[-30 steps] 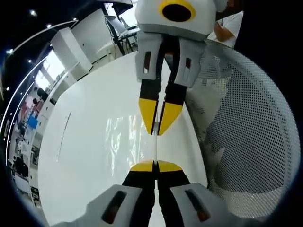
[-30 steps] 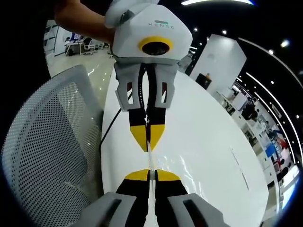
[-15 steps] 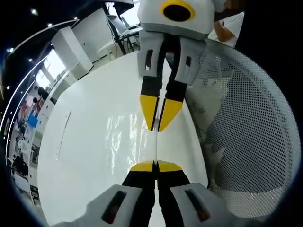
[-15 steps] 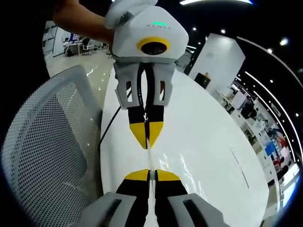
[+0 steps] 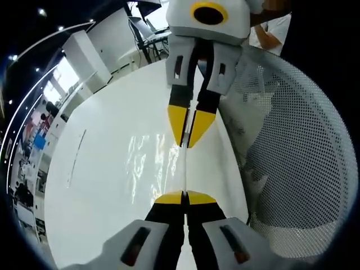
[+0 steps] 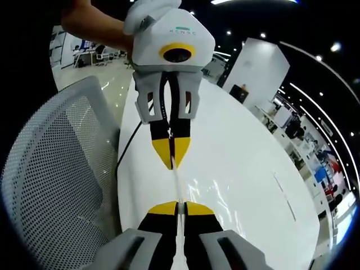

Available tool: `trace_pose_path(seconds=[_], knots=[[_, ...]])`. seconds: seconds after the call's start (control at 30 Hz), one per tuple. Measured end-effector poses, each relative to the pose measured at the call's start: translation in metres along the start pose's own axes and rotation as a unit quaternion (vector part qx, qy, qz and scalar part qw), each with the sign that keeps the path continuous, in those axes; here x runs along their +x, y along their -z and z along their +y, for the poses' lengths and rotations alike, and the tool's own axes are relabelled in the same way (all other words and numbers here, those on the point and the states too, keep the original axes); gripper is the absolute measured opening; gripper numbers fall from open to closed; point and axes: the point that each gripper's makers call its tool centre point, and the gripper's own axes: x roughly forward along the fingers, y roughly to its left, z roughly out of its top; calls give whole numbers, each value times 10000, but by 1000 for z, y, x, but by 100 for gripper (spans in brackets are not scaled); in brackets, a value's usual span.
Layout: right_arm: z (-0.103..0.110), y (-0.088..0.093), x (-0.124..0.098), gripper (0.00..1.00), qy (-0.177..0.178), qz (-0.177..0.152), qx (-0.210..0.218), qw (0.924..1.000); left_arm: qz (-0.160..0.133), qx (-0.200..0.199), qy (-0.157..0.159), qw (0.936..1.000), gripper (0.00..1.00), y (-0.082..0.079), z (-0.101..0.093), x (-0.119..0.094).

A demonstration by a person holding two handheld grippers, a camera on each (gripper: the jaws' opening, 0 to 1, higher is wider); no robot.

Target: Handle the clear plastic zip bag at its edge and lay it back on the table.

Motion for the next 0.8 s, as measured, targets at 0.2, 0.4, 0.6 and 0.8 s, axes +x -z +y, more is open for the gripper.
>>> trace_pose_path(seconds=[0.2, 0.4, 0.6, 0.8], knots=[[0, 0, 0, 0, 16, 2, 18, 10000, -4, -30, -18, 10000, 0, 1, 0, -1], [-1, 1, -1, 0, 41, 13, 33, 10000, 1, -42, -37, 10000, 0, 3, 2, -1], [-1, 3, -3, 0, 57, 20, 43, 10000, 15, -52, -43, 10000, 0, 4, 2, -2], [0, 4, -4, 0, 67, 26, 56, 10000, 20, -78, -50, 10000, 0, 5, 1, -2]])
